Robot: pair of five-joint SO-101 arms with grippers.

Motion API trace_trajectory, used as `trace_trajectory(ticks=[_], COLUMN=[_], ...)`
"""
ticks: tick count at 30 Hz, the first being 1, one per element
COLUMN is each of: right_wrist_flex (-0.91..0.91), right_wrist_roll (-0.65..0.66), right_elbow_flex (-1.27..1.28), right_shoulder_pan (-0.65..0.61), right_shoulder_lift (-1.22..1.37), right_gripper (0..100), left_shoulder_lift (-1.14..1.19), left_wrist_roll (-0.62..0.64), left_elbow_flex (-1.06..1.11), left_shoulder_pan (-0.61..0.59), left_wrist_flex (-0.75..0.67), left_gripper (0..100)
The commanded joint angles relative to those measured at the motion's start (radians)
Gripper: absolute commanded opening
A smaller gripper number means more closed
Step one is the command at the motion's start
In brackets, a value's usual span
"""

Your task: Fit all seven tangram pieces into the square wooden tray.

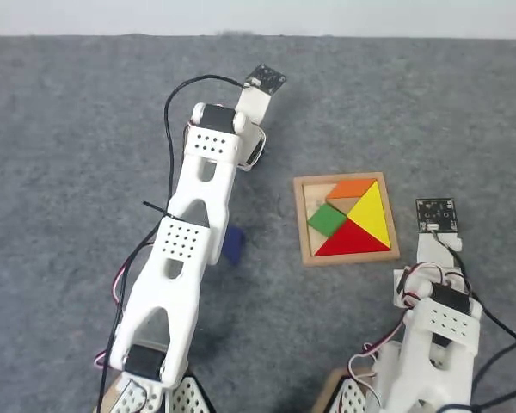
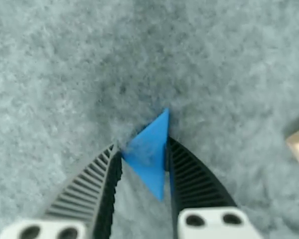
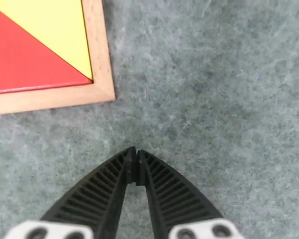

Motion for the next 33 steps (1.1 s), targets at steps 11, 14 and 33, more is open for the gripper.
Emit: trace_trajectory(ticks=[11, 14, 33], right_wrist_flex=[-0.019, -0.019, -0.019], right_wrist_roll=[0.02, 0.02, 0.02], right_elbow_flex=[-0.008, -0.008, -0.008], right_shoulder_pan=[-0.012, -0.012, -0.012], right_shoulder_lift=[-0.028, -0.028, -0.028], right_gripper=[0.9, 0.9, 0.9], left_shoulder_lift=[-0.715, -0.844, -1.297], left_wrist_roll=[0.095, 0.092, 0.031], left_elbow_flex=[1.115, 1.262, 1.63], left_shoulder_pan=[0.046, 0.029, 0.238], left_wrist_flex=[0.009, -0.044, -0.324], left_gripper=[5, 5, 5])
